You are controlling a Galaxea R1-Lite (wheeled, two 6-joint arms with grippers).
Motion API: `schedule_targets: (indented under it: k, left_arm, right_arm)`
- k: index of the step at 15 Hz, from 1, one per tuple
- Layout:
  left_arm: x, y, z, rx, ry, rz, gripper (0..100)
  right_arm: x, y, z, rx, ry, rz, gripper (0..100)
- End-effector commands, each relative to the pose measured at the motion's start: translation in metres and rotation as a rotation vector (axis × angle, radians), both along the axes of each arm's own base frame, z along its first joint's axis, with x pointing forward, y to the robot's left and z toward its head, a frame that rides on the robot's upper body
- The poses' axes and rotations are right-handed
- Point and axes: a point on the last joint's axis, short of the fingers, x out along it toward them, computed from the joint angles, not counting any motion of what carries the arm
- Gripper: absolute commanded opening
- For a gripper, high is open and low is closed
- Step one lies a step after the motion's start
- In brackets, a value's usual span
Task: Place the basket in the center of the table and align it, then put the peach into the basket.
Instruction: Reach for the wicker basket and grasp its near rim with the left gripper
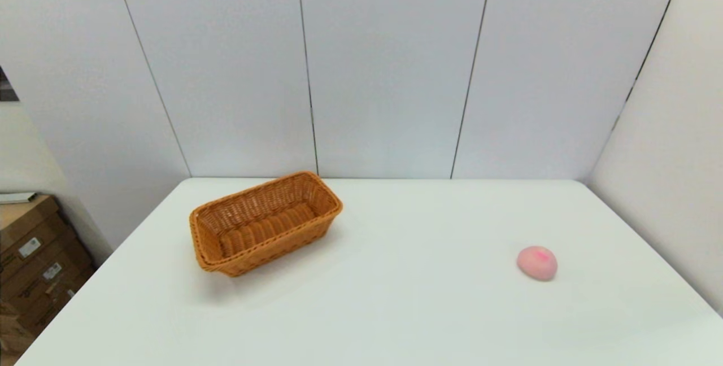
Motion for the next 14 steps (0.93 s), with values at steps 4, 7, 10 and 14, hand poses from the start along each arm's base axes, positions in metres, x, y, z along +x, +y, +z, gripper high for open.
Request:
schedule_targets:
  k: [4, 7, 10, 14]
  left_arm:
    - [0.239, 0.002, 0.084, -0.323, 0.563, 0.174, 100]
    - [0.304, -0.005, 0.051, -0.378, 0.719, 0.220, 100]
    - [0.347, -0.008, 0.027, -0.428, 0.843, 0.277, 100]
    - [0.375, -0.009, -0.003, -0.453, 0.956, 0.324, 100]
  right_arm:
    - [0.000, 0.000, 0.000, 0.000, 0.001, 0.000, 100]
    - [0.000, 0.000, 0.000, 0.000, 0.002, 0.000, 100]
    - [0.000, 0.000, 0.000, -0.001, 0.001, -0.001, 100]
    - [0.000, 0.000, 0.000, 0.000, 0.001, 0.000, 100]
